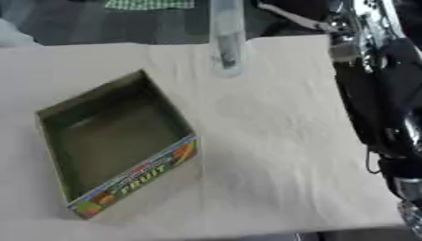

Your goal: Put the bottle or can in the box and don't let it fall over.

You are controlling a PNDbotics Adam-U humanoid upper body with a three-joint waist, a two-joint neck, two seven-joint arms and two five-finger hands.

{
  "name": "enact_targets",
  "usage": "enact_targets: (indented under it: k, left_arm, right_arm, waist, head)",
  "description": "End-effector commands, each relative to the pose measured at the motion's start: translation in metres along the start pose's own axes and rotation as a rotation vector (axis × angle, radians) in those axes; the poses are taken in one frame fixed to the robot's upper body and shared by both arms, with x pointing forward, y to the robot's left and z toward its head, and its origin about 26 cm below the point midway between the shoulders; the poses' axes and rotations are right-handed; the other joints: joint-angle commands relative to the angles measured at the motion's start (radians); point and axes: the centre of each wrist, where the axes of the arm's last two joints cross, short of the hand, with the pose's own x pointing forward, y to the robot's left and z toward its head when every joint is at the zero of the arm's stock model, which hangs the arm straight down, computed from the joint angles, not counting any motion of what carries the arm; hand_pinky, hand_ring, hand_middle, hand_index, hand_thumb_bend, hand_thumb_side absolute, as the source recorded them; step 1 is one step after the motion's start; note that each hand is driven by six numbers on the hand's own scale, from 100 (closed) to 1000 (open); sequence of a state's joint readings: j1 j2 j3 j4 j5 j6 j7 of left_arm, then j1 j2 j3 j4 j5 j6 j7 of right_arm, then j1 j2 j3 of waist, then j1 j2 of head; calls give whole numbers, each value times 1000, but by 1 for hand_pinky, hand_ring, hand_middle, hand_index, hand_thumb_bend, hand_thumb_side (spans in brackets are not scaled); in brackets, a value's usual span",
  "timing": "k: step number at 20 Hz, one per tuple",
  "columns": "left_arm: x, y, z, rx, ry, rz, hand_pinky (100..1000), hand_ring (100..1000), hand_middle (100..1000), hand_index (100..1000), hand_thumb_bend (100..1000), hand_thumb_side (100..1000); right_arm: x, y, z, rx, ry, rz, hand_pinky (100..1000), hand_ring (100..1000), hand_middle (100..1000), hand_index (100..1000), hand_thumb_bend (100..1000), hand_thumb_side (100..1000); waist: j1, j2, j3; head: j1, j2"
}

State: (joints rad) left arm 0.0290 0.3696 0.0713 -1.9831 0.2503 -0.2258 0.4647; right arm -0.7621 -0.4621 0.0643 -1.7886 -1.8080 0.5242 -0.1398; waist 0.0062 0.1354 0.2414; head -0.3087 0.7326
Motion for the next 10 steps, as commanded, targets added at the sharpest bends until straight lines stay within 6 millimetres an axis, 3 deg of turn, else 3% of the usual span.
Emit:
enact_targets:
  k: [1, 9, 10]
  left_arm:
    - [8, 1, -8, 8, -40, 4, 1000, 1000, 990, 784, 799, 647]
    - [10, -5, -12, 23, -48, 47, 1000, 1000, 990, 784, 795, 648]
    - [10, -6, -13, 24, -49, 52, 1000, 1000, 990, 785, 793, 648]
  right_arm:
    - [2, 8, -10, 37, 12, 14, 100, 100, 253, 1000, 575, 923]
    - [-12, 14, -36, 94, 85, -35, 100, 100, 244, 1000, 593, 928]
    - [-13, 15, -38, 97, 93, -38, 100, 100, 244, 1000, 556, 932]
  waist:
    - [1, -16, 9]
    - [5, 11, 63]
    - [5, 13, 70]
  head:
    - [-24, 1]
    - [-65, -19]
    - [-65, -21]
